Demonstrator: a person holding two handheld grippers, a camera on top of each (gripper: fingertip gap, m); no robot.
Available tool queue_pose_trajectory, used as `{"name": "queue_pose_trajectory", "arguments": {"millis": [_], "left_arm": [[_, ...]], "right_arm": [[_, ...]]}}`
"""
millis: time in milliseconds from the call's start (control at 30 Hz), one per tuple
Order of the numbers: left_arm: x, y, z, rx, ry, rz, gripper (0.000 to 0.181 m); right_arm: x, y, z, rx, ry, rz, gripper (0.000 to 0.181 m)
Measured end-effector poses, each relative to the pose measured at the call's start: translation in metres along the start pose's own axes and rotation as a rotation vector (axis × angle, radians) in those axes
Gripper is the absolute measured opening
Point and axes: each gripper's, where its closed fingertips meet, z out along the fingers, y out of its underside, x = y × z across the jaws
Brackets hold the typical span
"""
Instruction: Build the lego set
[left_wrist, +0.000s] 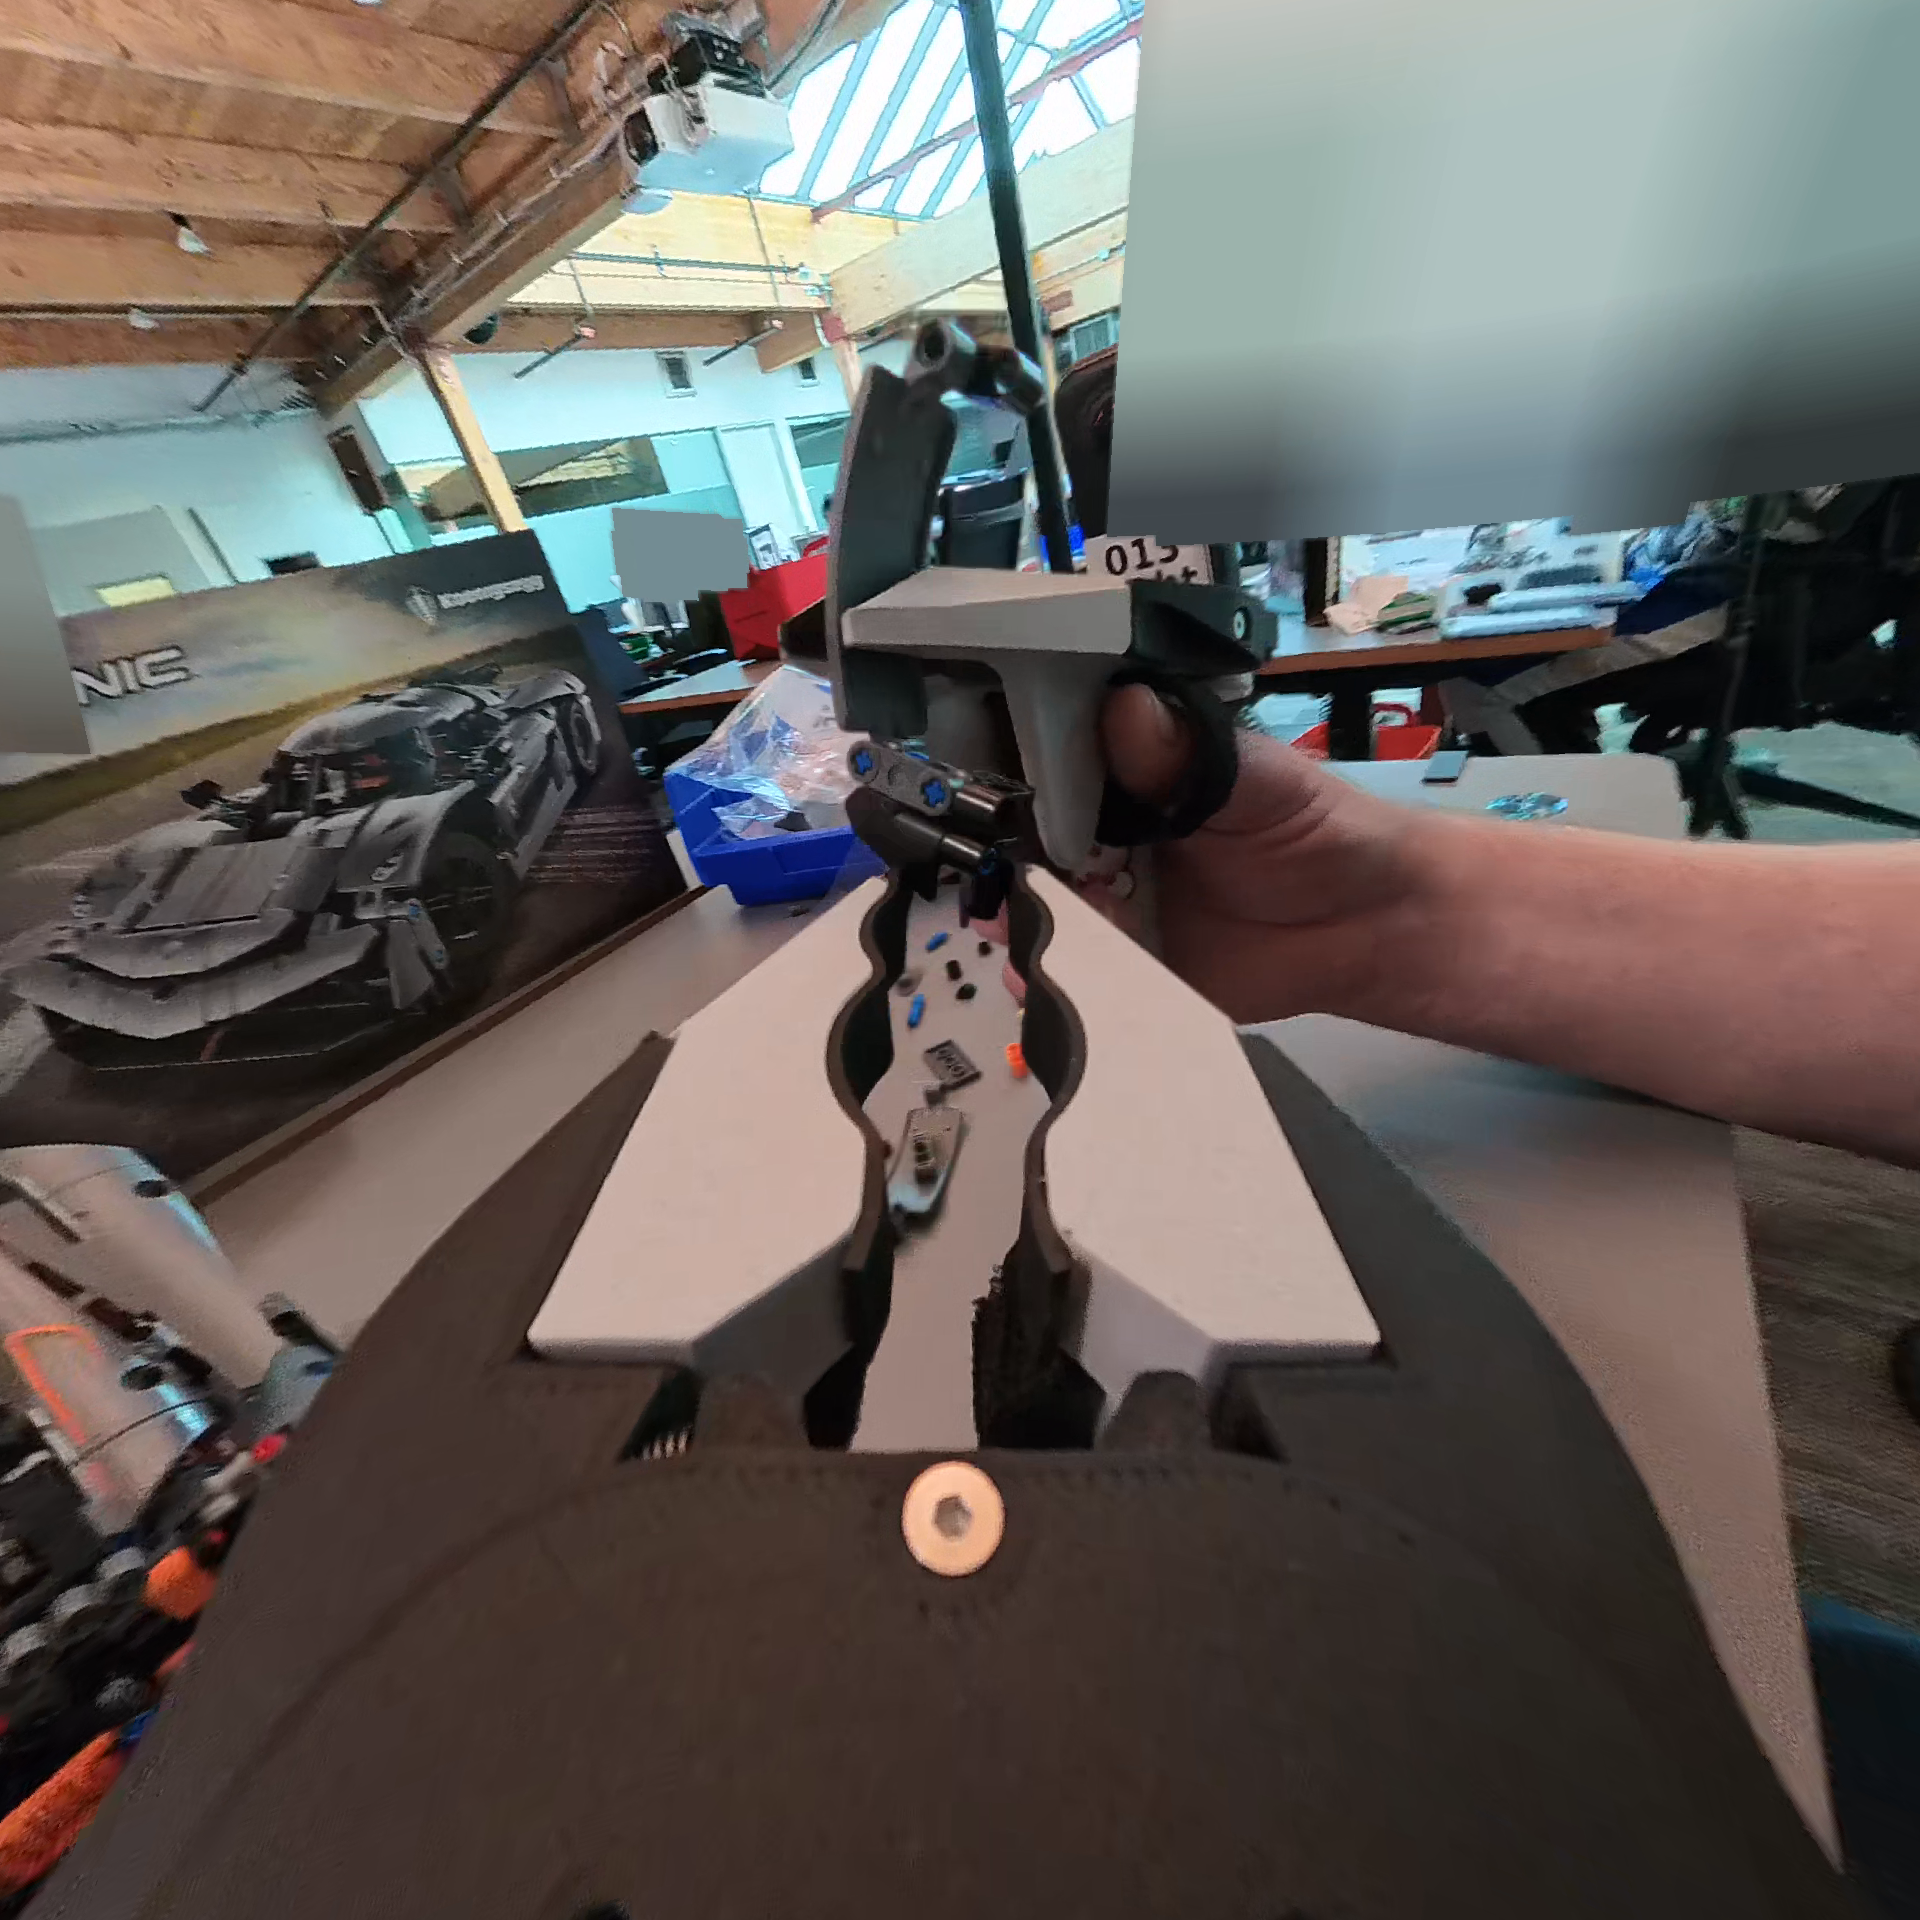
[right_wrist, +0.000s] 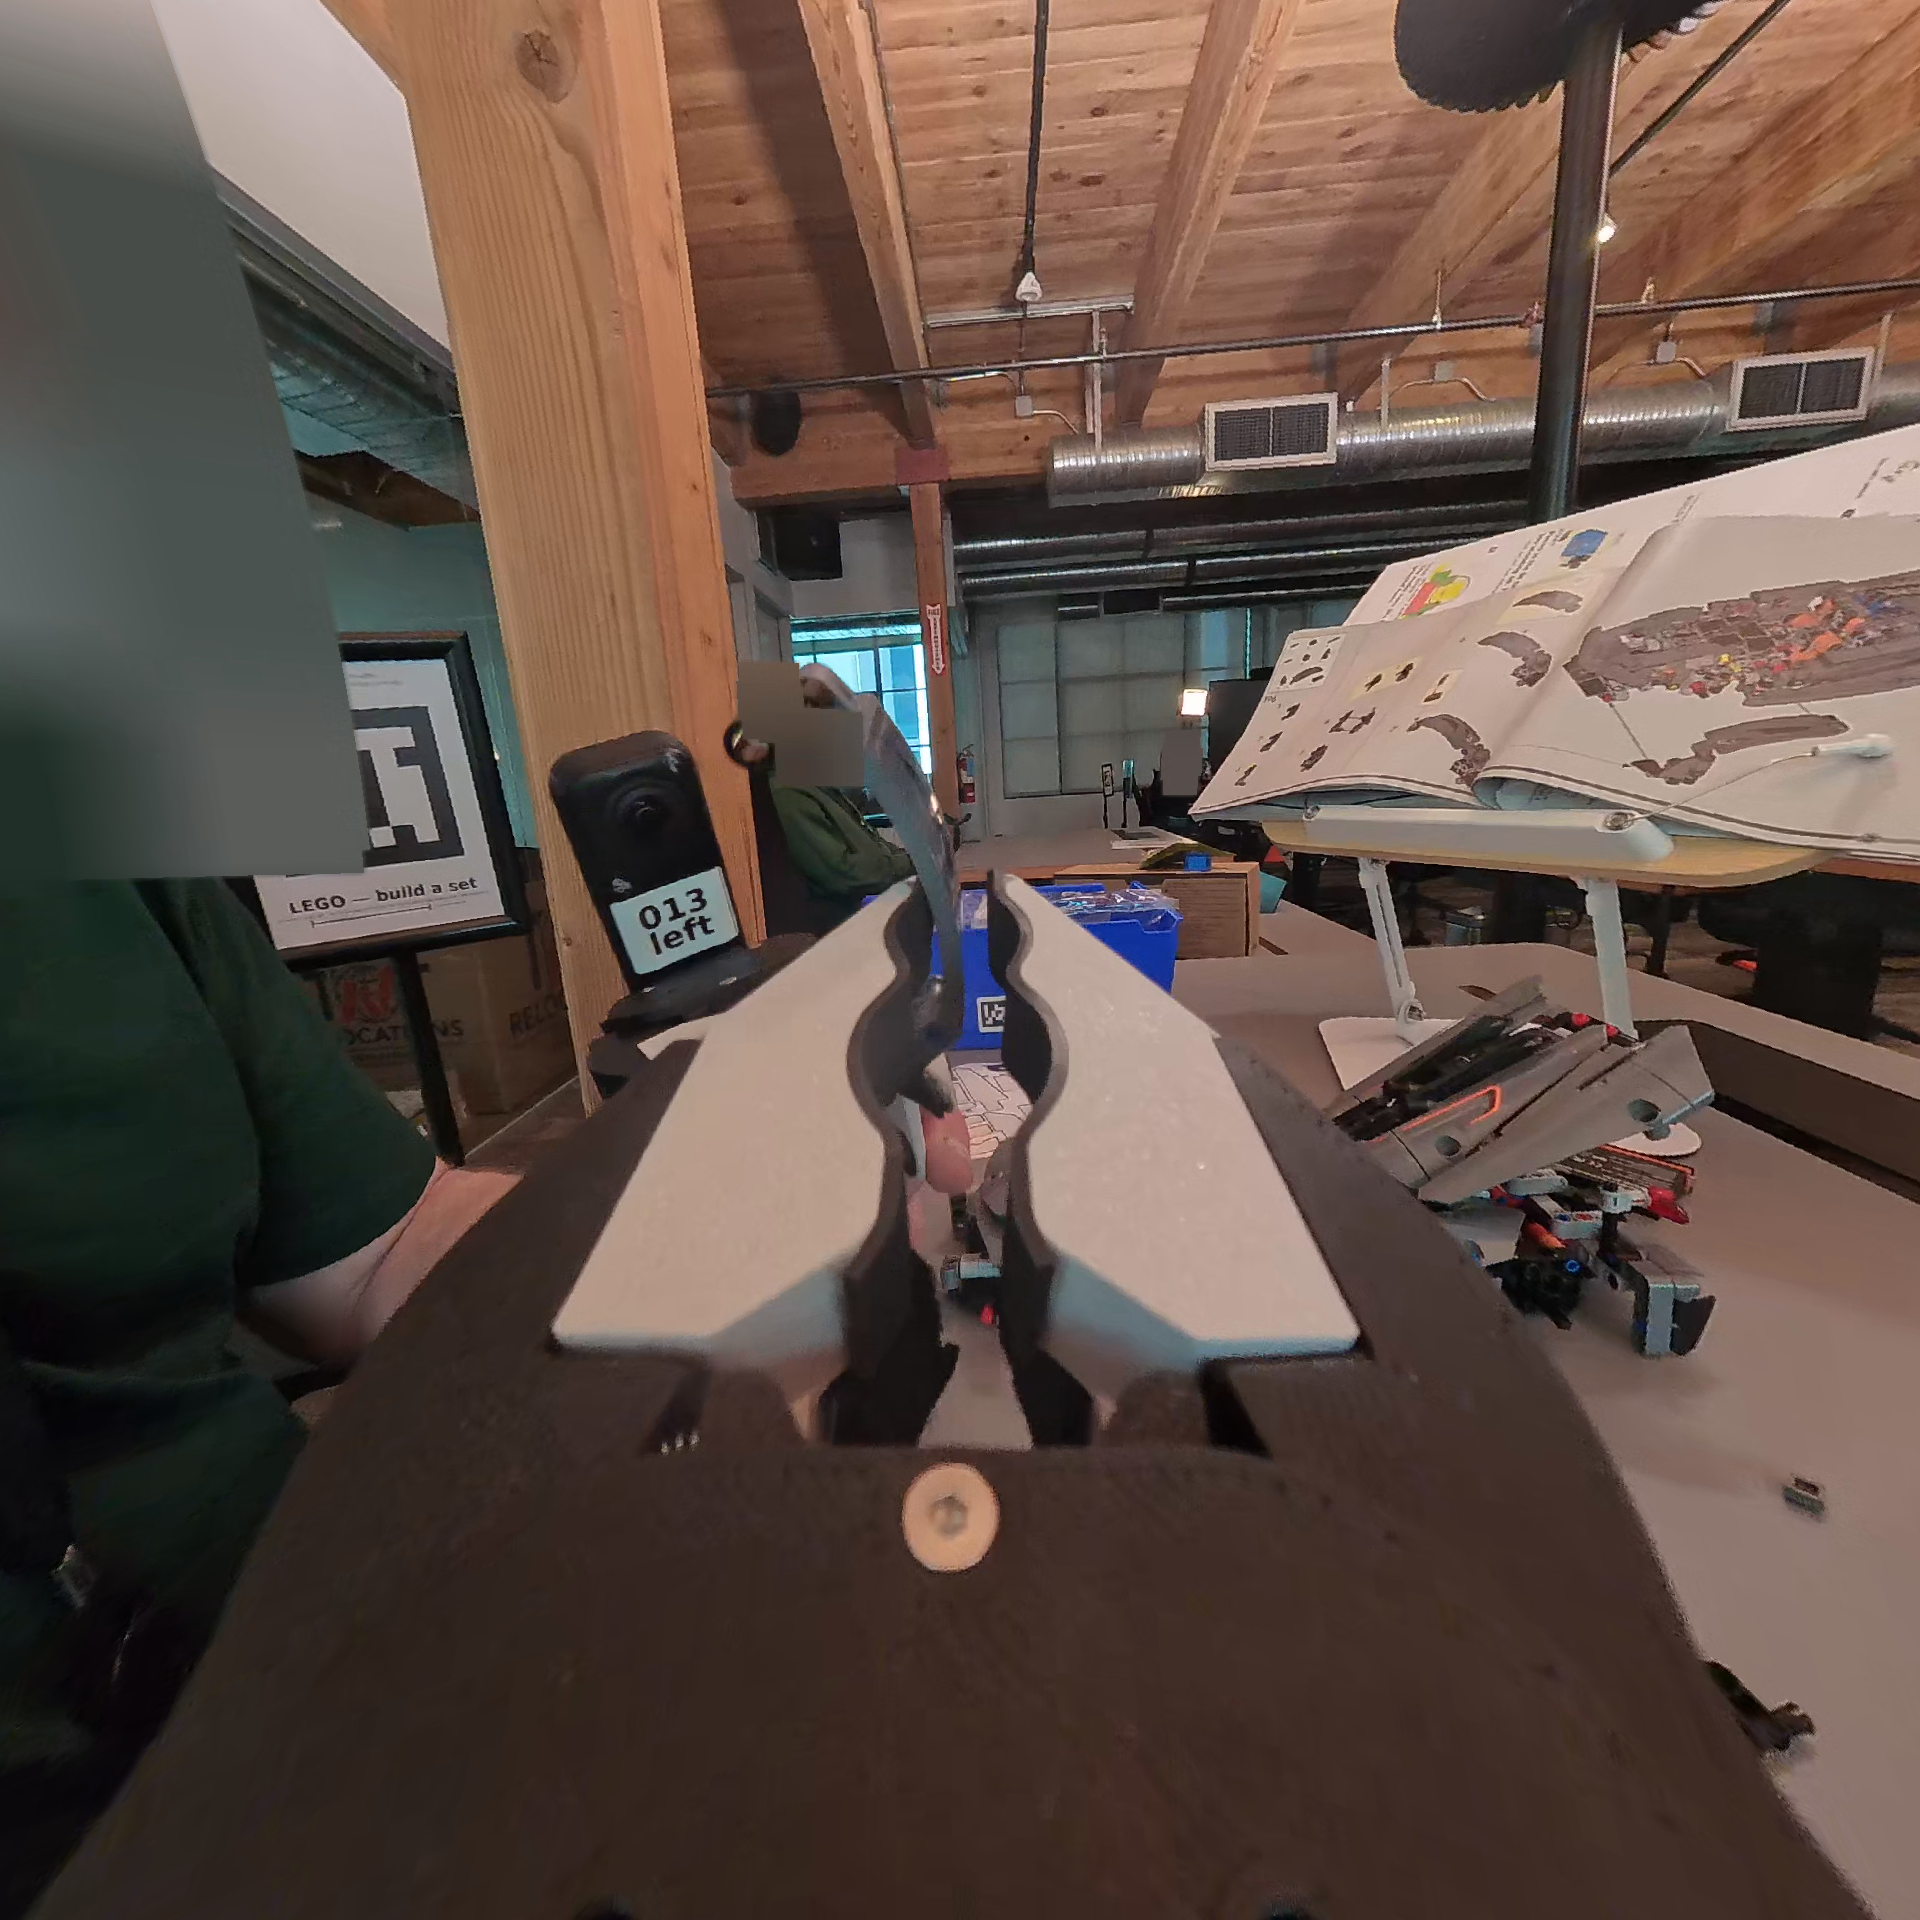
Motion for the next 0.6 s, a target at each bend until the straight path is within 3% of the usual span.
{"name": "queue_pose_trajectory", "arguments": {"millis": [200, 600], "left_arm": [[-0.015, 0.001, -0.007, -0.071, -0.124, 0.202, 0.007], [-0.021, -0.001, -0.012, -0.137, -0.214, 0.547, 0.005]], "right_arm": [[0.006, 0.0, -0.002, -0.011, 0.036, 0.006, 0.015], [0.011, 0.003, -0.001, -0.03, 0.063, 0.009, 0.021]]}}
